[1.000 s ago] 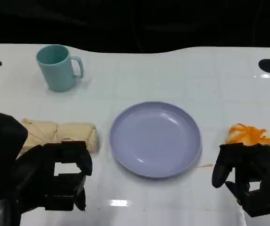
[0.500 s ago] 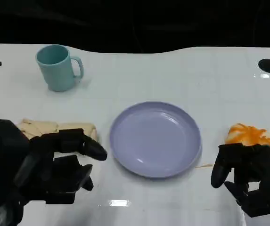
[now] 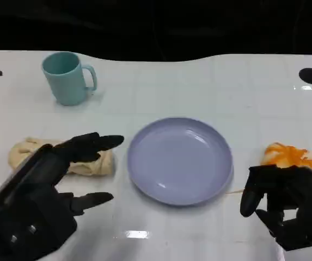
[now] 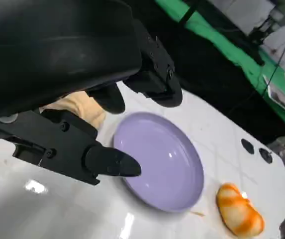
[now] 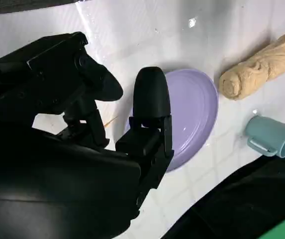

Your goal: Grasp the towel on the left side of the plate with the left hand and place it into the plate.

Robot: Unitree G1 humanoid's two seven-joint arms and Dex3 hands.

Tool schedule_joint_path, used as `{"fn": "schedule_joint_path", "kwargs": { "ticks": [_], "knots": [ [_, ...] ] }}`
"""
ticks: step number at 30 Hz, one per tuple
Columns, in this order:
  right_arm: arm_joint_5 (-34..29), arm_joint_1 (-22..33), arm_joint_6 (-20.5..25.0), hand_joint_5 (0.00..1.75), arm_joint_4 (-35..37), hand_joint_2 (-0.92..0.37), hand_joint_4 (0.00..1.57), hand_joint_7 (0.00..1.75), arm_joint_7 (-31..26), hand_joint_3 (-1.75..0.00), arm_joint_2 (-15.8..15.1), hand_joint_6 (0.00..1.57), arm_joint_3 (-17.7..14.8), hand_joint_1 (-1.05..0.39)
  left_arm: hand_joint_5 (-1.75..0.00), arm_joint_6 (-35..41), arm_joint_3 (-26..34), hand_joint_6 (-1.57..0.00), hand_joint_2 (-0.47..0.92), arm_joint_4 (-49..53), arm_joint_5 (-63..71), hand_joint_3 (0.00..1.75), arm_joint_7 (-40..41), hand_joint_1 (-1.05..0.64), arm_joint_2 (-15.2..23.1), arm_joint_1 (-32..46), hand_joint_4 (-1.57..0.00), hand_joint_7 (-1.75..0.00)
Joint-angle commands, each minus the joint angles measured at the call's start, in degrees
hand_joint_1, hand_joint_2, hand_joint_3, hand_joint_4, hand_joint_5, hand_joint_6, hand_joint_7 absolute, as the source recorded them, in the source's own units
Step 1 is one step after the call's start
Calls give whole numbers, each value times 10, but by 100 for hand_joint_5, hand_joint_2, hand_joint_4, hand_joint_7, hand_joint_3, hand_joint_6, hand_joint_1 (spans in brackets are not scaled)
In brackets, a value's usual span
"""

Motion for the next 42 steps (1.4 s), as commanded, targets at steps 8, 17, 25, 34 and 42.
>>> {"fn": "schedule_joint_path", "kwargs": {
  "ticks": [8,17,25,34,42],
  "knots": [
    [0,-3,-5,175,1,-57,73,145,-7,-107,-1,69,0,3,-40,-11,-48,-19,89,50,225,0,-30,-53,62,-89,0,-1],
    [2,0,-5,175,-2,-57,74,146,-10,-108,1,70,1,2,-45,37,-114,-18,86,153,335,0,-68,-58,42,-184,-3,0],
    [1,2,-8,175,-4,-56,74,146,-11,-109,1,69,2,3,-36,-4,-159,-22,83,342,345,0,-44,-53,32,-273,-12,-1],
    [6,11,-8,175,-9,-57,74,145,-8,-110,-1,69,-2,3,-16,-68,-198,-32,81,619,329,0,12,-46,-8,-384,-30,-1],
    [0,16,-4,175,-18,-56,74,146,-9,-110,-5,70,-2,3,-10,-121,-229,-49,92,829,308,6,35,-45,-46,-463,-49,-5]
  ]
}}
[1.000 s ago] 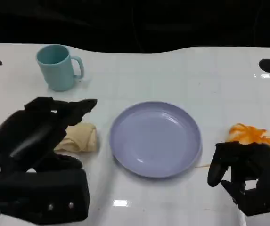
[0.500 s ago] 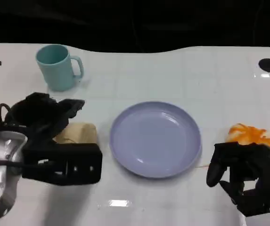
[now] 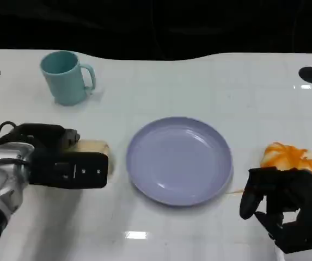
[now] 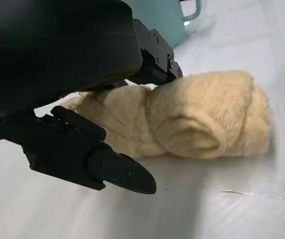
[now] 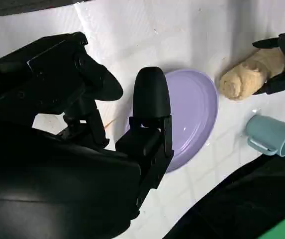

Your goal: Grasp the towel on the left side of the plate with the left hand and place it into the plate.

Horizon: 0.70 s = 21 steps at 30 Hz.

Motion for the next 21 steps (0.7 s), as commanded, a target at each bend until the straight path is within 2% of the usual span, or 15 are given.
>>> {"fn": "schedule_joint_path", "kwargs": {
  "ticks": [1,4,7,8,9,10,11,12,13,16,17,19,21],
  "knots": [
    [-1,2,3,175,-9,-56,74,146,0,-110,-8,70,-3,2,-11,-26,-13,-55,92,89,-12,8,19,-44,-12,-29,-55,-6],
    [-1,1,6,175,-10,-56,75,146,1,-110,-8,69,-4,2,-16,-39,-20,-76,92,133,-16,13,44,-42,-21,-40,-72,-13],
    [-2,1,9,175,-11,-55,75,145,1,-110,-9,70,-3,1,-24,-47,-27,-88,92,157,-15,22,71,-38,-26,-45,-81,-20],
    [-2,1,9,175,-11,-56,75,145,1,-110,-8,70,-3,1,-39,-55,-30,-89,92,160,-12,24,99,-35,-26,-43,-78,-25],
    [-2,1,9,175,-11,-56,75,145,1,-110,-8,70,-3,1,-77,-65,-30,-91,92,163,-12,22,128,-32,-25,-39,-73,-40],
    [-2,2,7,175,-12,-56,75,145,0,-110,-7,70,-3,2,-124,-73,-29,-86,92,165,-14,20,154,-27,-25,-35,-69,-72],
    [-2,2,8,175,-13,-56,75,145,0,-110,-7,70,-2,2,-149,-83,-27,-81,92,165,-16,22,185,-25,-23,-30,-67,-94],
    [-2,2,8,175,-14,-56,75,144,0,-110,-7,70,-2,3,-161,-90,-27,-76,92,166,-16,24,213,-23,-23,-26,-73,-120],
    [-3,3,7,175,-14,-56,75,144,0,-110,-7,70,-2,3,-169,-94,-28,-72,92,167,-15,24,232,-21,-22,-25,-79,-142],
    [0,3,12,175,-15,-55,75,145,-1,-110,-4,70,-3,3,-174,-117,-26,-67,91,168,-13,28,321,-20,-20,-13,-89,-169],
    [2,3,13,175,-15,-56,75,145,-1,-110,-3,70,-3,4,-174,-125,-23,-64,91,167,-15,29,351,-20,-20,-9,-89,-172],
    [3,2,11,175,-13,-56,74,145,-1,-111,-3,70,-4,4,-175,-144,-12,-60,79,161,-25,51,400,-20,-19,-2,-89,-173],
    [1,1,11,175,-11,-55,74,145,-1,-110,-4,70,-3,3,-175,-160,-3,-59,77,155,-35,49,427,-22,-18,1,-91,-174]
  ]
}}
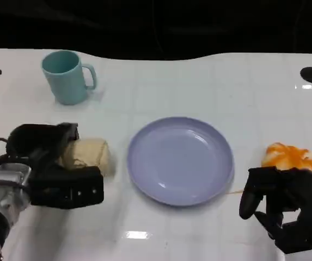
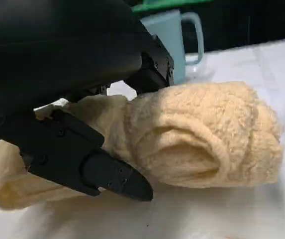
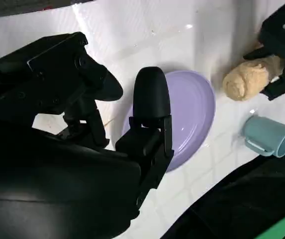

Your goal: Grasp the towel on the left side of the plate with the left hand and place it into the plate.

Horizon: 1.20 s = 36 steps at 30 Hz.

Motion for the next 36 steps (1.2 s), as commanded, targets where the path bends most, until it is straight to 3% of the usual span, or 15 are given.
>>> {"fn": "schedule_joint_path", "kwargs": {
  "ticks": [1,3,5,7,16,20,25,28,34,36],
  "knots": [
    [0,-1,5,175,-1,-55,74,145,-1,-110,-4,70,-2,3,-175,-33,20,-60,79,-13,-22,48,69,-22,9,9,-91,-174],
    [-4,-4,-1,175,4,-55,74,145,-3,-110,-5,70,2,2,-175,-40,28,-60,81,-22,-34,48,63,-22,8,8,-91,-175],
    [-8,-6,-3,175,6,-55,74,145,-3,-110,-6,70,5,2,-175,-46,35,-60,78,-35,-44,66,56,-24,6,8,-88,-175],
    [-8,-8,-2,175,7,-55,74,145,-2,-110,-4,70,6,2,-175,-42,47,-64,65,-66,-60,85,42,-20,-2,4,-88,-175],
    [-18,-14,-8,175,18,-55,76,144,-8,-111,0,70,19,1,-175,4,51,-66,48,-248,-76,98,-58,-19,-37,4,-90,-175],
    [-23,-17,-1,175,20,-55,76,143,-10,-110,4,70,26,1,-175,13,43,-69,39,-301,-67,116,-86,-20,-52,11,-93,-175],
    [-26,-20,14,175,15,-56,75,143,-13,-110,12,70,32,0,-175,17,30,-68,38,-330,-60,117,-123,-19,-64,13,-93,-175],
    [-28,-19,20,175,9,-57,74,143,-14,-108,11,69,32,-1,-175,21,16,-67,42,-345,-53,102,-141,-19,-74,17,-94,-175],
    [-29,-19,29,175,-1,-58,73,143,-11,-106,7,68,33,-1,-175,20,-8,-66,41,-348,-36,107,-151,-18,-99,19,-94,-175],
    [-29,-18,26,175,0,-59,74,143,-11,-105,6,68,33,-1,-175,22,-14,-64,46,-344,-31,95,-149,-17,-105,19,-91,-174]
  ]
}}
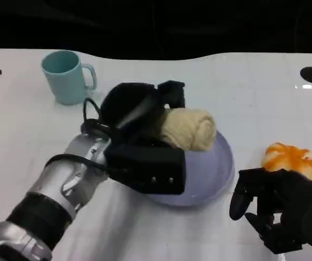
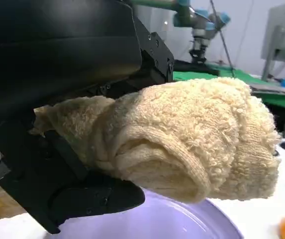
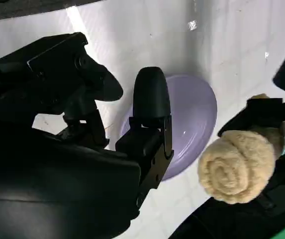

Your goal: Grasp the towel on the left side of the plate with the left hand and place it into the plate.

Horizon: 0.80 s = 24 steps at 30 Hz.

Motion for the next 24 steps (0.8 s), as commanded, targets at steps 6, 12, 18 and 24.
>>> {"fn": "schedule_joint_path", "kwargs": {
  "ticks": [6,12,18,24],
  "knots": [
    [-4,-1,2,175,-9,-59,75,143,2,-104,-11,68,-2,-1,-97,15,-25,-62,86,-22,-10,19,-124,-33,-3,8,-57,-29],
    [-2,-1,11,175,-14,-59,74,142,3,-103,-11,68,-2,-2,-37,43,-46,-43,92,-33,23,10,-184,-50,9,3,-42,-1],
    [-3,0,10,175,-15,-59,75,142,3,-103,-13,69,-2,-1,-24,48,-53,-33,92,-32,28,11,-221,-60,12,2,-33,0],
    [0,-1,10,175,-12,-59,75,142,3,-103,-11,69,-4,-2,-16,59,-52,-22,92,-42,30,12,-243,-68,17,3,-18,0]
  ]
}}
